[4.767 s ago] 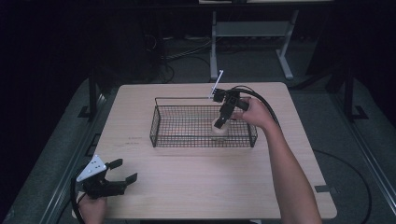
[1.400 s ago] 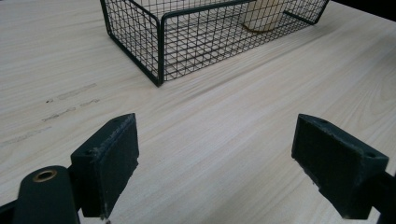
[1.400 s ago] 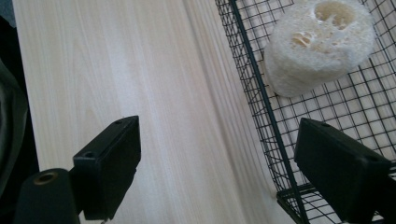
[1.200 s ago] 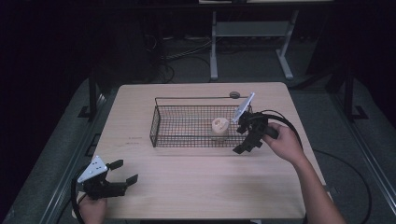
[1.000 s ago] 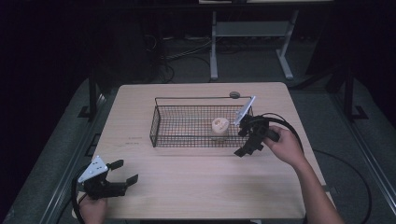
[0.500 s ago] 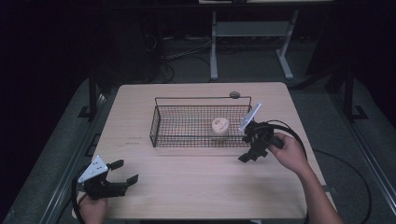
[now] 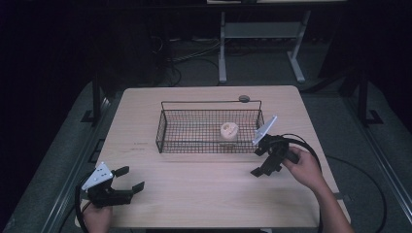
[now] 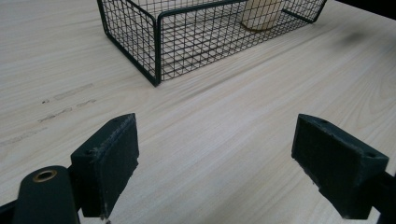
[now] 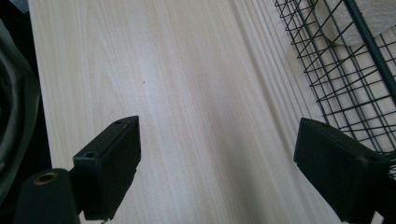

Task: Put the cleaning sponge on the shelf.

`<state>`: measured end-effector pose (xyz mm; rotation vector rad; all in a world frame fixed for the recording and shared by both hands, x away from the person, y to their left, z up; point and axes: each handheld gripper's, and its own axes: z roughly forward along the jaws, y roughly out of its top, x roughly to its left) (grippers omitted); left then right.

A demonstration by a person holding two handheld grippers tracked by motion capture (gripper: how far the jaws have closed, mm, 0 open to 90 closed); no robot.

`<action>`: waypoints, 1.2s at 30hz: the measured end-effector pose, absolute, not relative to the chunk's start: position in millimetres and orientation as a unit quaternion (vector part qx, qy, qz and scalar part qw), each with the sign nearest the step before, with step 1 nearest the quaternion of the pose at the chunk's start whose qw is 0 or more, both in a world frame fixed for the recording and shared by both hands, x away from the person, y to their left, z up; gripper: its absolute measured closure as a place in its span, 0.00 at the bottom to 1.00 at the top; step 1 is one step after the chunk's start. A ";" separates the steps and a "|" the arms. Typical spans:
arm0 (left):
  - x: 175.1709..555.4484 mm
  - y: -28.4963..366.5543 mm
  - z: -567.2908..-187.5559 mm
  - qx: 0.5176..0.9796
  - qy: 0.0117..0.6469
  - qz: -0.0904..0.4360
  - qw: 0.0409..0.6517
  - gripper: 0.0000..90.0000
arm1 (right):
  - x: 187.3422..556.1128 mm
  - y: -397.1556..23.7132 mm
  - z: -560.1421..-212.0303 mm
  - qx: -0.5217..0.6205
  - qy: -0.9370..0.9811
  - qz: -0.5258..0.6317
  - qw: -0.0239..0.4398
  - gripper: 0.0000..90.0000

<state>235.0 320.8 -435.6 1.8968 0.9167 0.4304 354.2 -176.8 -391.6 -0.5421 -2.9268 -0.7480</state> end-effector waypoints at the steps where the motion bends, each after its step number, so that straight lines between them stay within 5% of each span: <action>1: 235.1 320.8 -435.6 0.776 0.375 0.176 0.475 0.15 | 353.5 -178.3 -393.3 -0.180 -0.952 -0.245 0.036 0.16; 36: 234.7 319.2 -435.6 0.778 0.373 0.176 0.474 0.15 | 316.1 -197.9 -408.9 -0.185 -0.949 -0.255 0.027 0.16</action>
